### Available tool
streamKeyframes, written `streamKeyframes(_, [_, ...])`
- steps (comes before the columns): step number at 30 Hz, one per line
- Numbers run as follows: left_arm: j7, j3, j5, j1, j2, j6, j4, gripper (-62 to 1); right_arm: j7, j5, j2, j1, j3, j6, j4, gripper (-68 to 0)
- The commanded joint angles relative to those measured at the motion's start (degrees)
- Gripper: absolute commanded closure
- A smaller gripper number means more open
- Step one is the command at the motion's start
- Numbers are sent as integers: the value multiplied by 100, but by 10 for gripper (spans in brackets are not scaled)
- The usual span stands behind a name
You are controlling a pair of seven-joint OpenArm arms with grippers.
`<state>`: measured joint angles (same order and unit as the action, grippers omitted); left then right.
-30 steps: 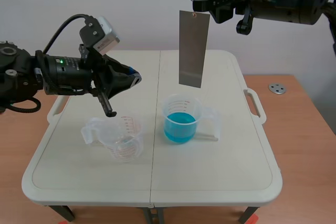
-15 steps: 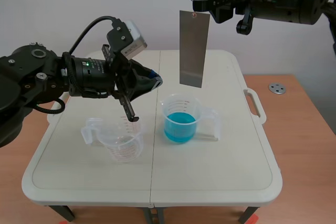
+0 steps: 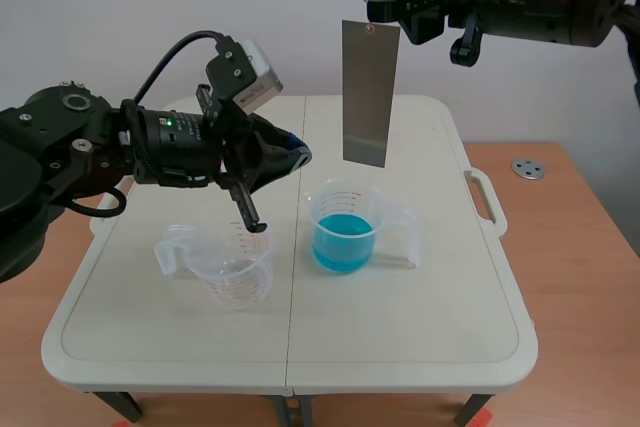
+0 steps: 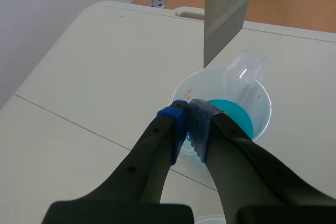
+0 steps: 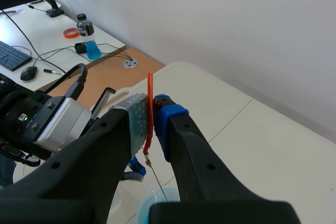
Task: Hold the metal plate by the orange handle, dip it into the blue solution, take it out and point at it, then put the plate back in the beaker on the left.
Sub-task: 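Point at the plate with the left hand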
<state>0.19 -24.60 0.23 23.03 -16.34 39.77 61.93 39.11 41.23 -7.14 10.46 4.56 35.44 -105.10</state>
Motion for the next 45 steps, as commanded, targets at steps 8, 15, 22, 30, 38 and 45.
streamKeyframes(8, [-76, 13, -55, 114, 28, 11, 63, -27, -87, 83, 0, 111, -11, 20, -79, -13])
streamKeyframes(15, [-72, 13, -52, 114, 26, 11, 63, -27, -87, 83, 0, 111, -11, 20, -79, -13])
streamKeyframes(22, [-138, 26, 59, 20, -125, 11, 74, -27, -90, 85, 0, 111, -11, 20, -79, -13])
streamKeyframes(30, [-673, 365, -334, -841, -1097, -319, 553, -27, -90, 85, 0, 111, -11, 20, -79, -13])
streamKeyframes(38, [-925, 1683, -999, -2312, -2138, -321, 1202, -27, -90, 85, 0, 111, -11, 20, -79, -13])
streamKeyframes(45, [-1263, 3189, -1034, -3858, -2496, -365, 1386, -27, -92, 85, 0, 111, -11, 20, -79, -13])
